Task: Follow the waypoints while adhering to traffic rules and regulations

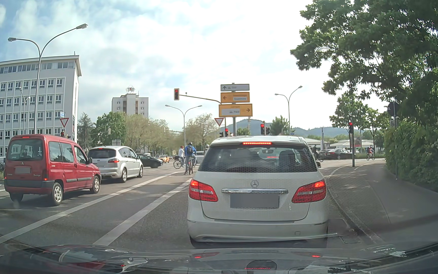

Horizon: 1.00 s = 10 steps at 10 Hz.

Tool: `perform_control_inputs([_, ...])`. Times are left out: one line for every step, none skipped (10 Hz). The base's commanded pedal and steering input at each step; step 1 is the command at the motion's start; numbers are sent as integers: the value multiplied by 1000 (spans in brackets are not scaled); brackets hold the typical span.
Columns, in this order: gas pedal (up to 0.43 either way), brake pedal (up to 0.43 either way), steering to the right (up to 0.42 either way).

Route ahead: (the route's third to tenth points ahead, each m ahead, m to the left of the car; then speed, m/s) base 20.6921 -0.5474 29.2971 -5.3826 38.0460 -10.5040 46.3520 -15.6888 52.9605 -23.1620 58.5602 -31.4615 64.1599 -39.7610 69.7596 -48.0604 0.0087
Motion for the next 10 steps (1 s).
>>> perform_control_inputs([0, 250, 81])
perform_control_inputs([0, 250, 81])
perform_control_inputs([0, 250, 80])
perform_control_inputs([0, 250, 80])
perform_control_inputs([0, 250, 80])
perform_control_inputs([0, 250, 80])
perform_control_inputs([0, 250, 80])
perform_control_inputs([0, 250, 80])
perform_control_inputs([0, 250, 80])
perform_control_inputs([0, 250, 80])
